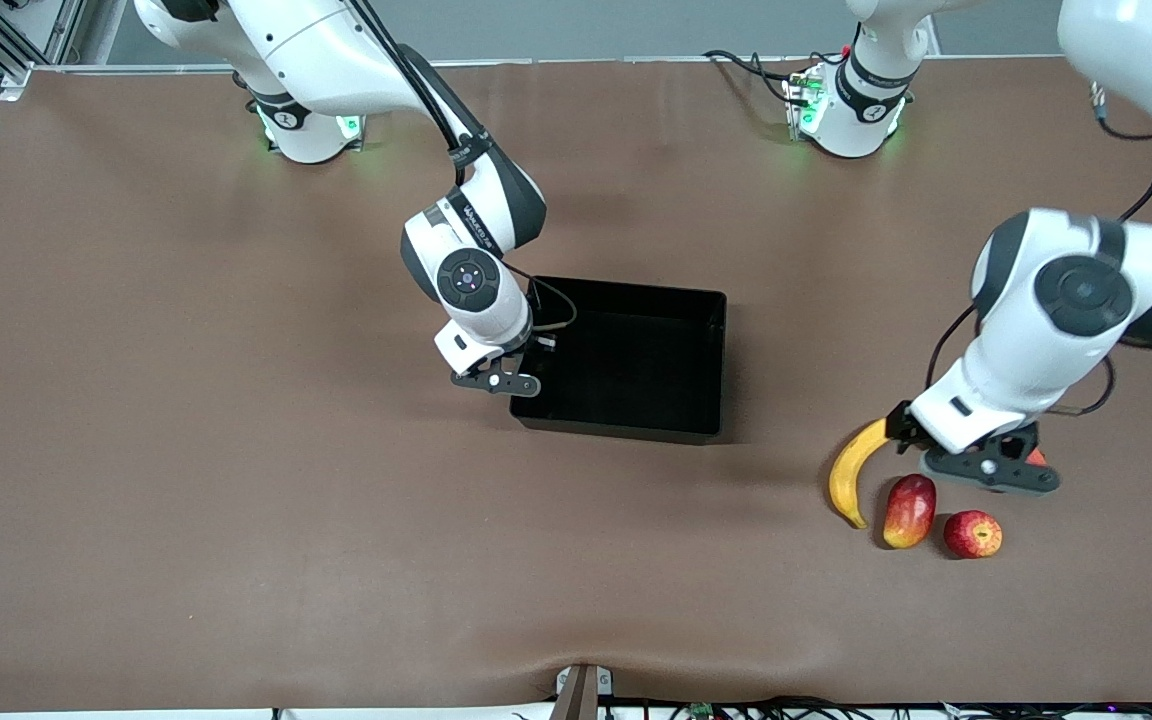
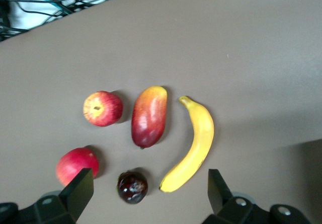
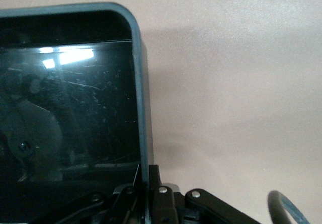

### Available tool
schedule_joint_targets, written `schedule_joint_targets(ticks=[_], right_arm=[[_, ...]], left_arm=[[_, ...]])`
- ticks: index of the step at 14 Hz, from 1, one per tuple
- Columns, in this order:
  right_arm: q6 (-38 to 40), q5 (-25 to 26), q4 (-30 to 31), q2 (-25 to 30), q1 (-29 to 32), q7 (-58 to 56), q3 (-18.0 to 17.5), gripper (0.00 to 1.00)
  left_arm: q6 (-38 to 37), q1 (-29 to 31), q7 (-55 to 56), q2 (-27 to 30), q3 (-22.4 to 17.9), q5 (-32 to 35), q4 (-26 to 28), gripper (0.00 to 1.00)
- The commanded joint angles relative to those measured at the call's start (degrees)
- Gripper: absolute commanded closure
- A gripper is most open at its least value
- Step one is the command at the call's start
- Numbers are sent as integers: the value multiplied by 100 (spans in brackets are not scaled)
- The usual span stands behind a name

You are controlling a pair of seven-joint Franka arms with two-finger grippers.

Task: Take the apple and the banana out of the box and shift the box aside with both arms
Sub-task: 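Place the banana by the fruits while the right gripper grasps the tray rim, then drag the black tray away with the right gripper while the left gripper withdraws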

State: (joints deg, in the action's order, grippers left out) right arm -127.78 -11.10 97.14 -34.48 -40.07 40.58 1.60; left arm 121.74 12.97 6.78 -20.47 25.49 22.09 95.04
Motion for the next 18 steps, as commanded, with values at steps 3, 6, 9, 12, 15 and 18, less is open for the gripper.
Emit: schedule_joint_targets(ticks=[3, 6, 9, 12, 15, 18], right_arm=[[359, -76, -11, 380, 323, -41, -20, 100], [832, -76, -98, 661, 561, -94, -11, 100], [1421, -50, -239, 942, 1069, -548, -11, 100], [1861, -15, -239, 1232, 1613, -1068, -2, 100], [2187, 72, -239, 1443, 2220, -1866, 6, 100], [2512, 231, -248, 1593, 2984, -2771, 7, 100]], left_arm=[[-904, 127, -81, 561, 17, -460, -415, 0], [-1467, 198, -98, 780, 26, -705, -714, 0], [-1881, 180, -107, 1184, 35, -1091, -733, 0], [-2092, 171, -107, 1431, 131, -1338, -724, 0], [-2286, 110, -125, 1711, 123, -1671, -698, 0], [-2601, -634, -116, 1985, -629, -1831, -653, 0]])
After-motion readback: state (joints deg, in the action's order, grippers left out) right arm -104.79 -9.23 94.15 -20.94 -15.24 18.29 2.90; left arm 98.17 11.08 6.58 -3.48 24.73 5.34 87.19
